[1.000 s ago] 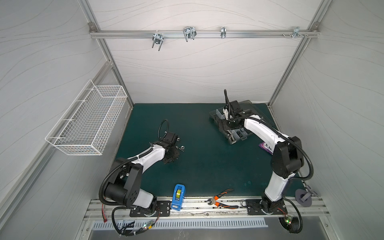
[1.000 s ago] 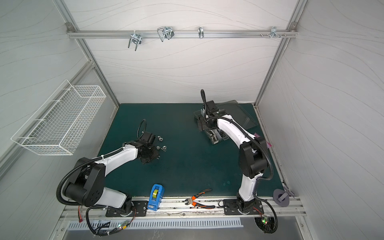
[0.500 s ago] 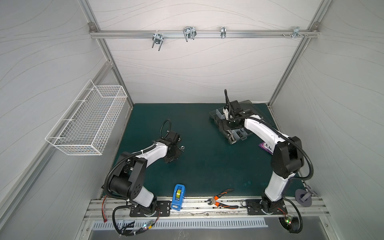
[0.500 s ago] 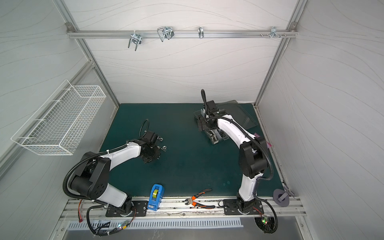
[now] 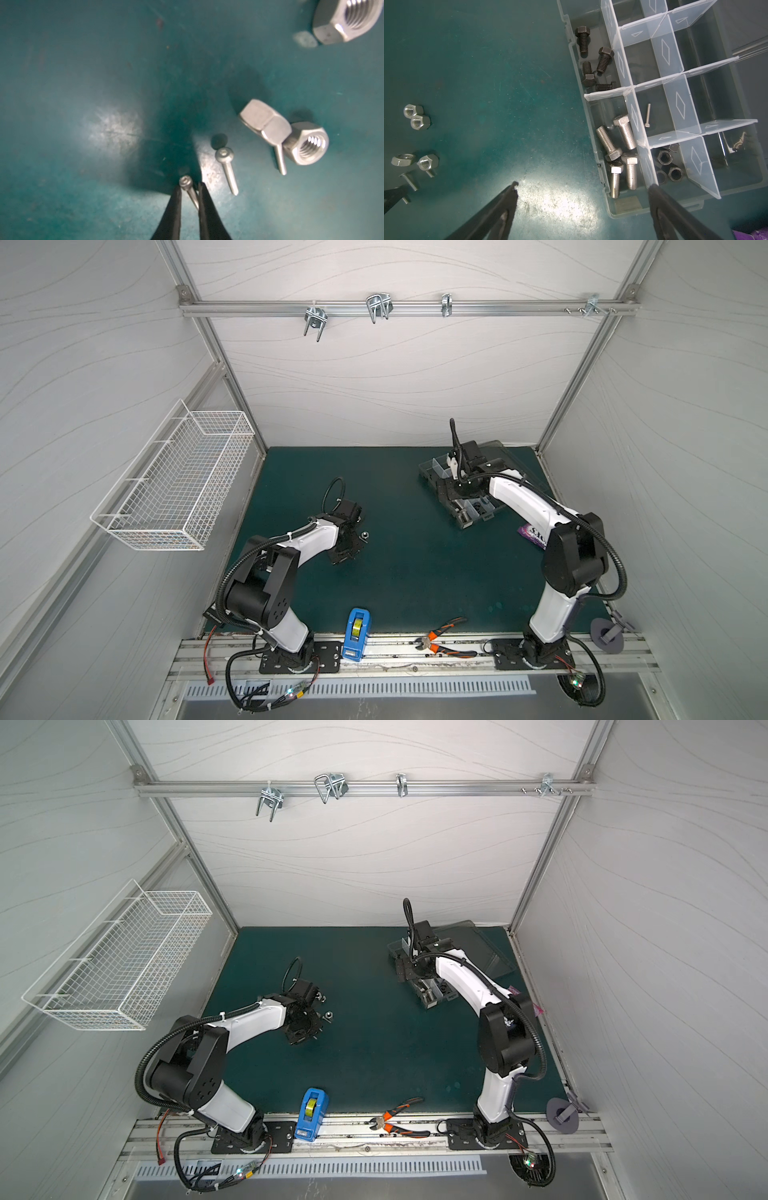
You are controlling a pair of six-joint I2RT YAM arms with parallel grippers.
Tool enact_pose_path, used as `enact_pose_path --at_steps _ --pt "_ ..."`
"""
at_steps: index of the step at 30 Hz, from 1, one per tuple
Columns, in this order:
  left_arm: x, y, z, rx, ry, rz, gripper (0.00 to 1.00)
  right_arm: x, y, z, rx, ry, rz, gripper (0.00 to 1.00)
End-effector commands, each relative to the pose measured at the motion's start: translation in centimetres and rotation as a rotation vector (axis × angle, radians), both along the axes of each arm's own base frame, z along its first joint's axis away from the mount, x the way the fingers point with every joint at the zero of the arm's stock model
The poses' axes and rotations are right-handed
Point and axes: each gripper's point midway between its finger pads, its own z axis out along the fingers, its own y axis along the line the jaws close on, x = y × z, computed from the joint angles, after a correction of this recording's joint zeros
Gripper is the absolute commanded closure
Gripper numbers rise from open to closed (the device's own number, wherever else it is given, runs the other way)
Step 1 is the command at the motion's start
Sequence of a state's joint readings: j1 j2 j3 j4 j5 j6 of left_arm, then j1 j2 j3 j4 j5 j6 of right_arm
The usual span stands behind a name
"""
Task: Sort the screws and nuts into containers
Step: 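Lower the left gripper onto a silver screw while the right gripper hovers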
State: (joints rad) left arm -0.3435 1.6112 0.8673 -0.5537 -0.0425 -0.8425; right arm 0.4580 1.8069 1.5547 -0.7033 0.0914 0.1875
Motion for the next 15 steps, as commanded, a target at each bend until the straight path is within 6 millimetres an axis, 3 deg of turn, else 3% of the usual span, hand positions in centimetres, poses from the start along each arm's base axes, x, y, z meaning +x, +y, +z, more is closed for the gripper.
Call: enact_pose_path --at_steps 1,6,15 --pt "-0.45 0.3 -0.56 0.035 0.044 -0.009 0.9 0.05 -0.46 1.13 0.021 -0.02 -0.017 0.01" --pt "-0.51 0.14 -0.48 0.026 0.044 -0.012 1.0 0.17 -0.65 1.09 0.027 -0.018 -0.022 0.01" --pt "-0.22 -0.08 0.2 0.013 0.022 -0.02 1.0 0.07 -0.74 1.17 0.03 -0.016 -0.027 0.01"
